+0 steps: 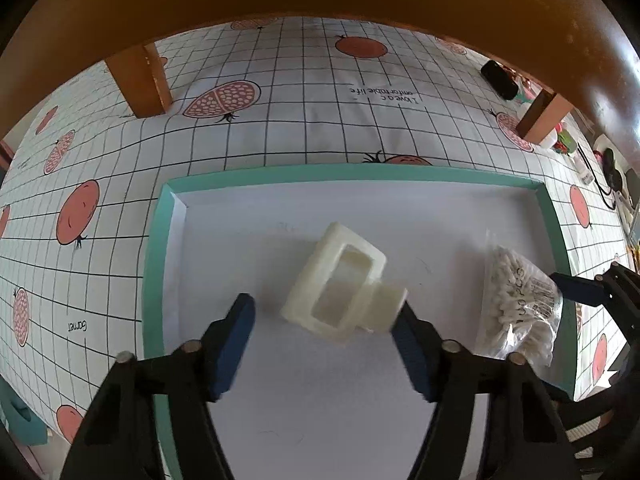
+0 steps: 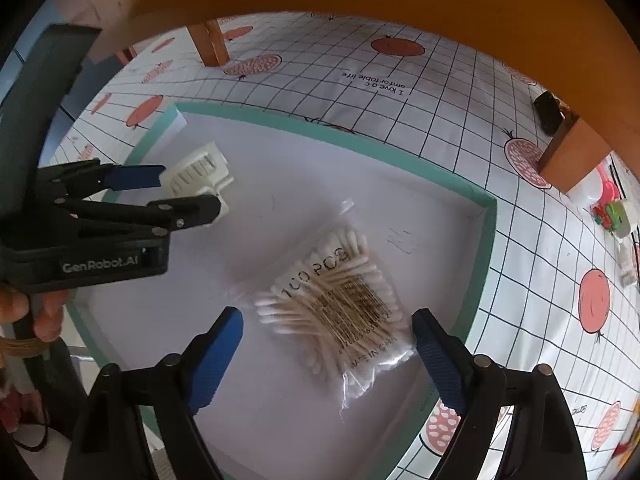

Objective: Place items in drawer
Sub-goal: 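Grasp the white plastic clip with the left tool while the right tool grasps the cotton swab bag, then lift the white clip and cotton swab bag and carry both into the open drawer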

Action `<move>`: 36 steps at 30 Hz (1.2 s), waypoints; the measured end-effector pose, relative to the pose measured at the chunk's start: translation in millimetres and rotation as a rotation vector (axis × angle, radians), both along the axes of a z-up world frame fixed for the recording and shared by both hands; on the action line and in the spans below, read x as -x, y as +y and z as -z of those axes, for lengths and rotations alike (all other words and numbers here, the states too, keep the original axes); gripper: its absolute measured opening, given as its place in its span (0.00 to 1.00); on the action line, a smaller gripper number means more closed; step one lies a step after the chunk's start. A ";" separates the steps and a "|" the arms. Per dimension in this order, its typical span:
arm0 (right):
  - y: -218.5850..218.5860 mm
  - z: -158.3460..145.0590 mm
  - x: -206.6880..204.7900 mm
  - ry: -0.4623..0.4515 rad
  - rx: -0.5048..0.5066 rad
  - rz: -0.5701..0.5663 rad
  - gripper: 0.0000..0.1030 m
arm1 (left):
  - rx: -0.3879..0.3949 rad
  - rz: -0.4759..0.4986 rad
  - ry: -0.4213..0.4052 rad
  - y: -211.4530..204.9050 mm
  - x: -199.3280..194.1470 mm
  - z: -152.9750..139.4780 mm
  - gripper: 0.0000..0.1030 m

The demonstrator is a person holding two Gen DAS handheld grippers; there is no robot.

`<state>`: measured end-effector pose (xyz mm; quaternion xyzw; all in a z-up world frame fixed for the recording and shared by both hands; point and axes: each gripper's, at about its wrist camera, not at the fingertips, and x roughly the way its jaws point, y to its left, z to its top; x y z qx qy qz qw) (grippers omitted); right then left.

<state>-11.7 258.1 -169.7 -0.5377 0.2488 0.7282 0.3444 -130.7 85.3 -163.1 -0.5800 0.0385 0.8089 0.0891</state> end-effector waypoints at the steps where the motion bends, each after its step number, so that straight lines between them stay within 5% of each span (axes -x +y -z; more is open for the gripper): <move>1: 0.3 1.6 0.6 -0.010 -0.001 -0.001 0.80 | 0.002 -0.001 0.000 2.8 0.9 0.8 0.65; 6: 0.8 1.1 -2.4 -0.008 -0.005 0.011 0.70 | 0.004 0.013 0.000 4.0 -1.2 -0.7 0.50; 19: -3.3 -9.3 -15.3 0.023 -0.005 0.081 0.69 | -0.011 0.005 0.024 -6.1 -11.9 -15.5 0.49; 28: -13.4 -45.6 -31.1 0.107 -0.044 0.159 0.69 | -0.028 0.000 0.066 -15.4 -28.1 -43.8 0.48; 36: -38.8 -101.2 -28.3 0.164 -0.140 0.142 0.69 | -0.073 -0.005 0.155 -26.4 -48.8 -99.5 0.48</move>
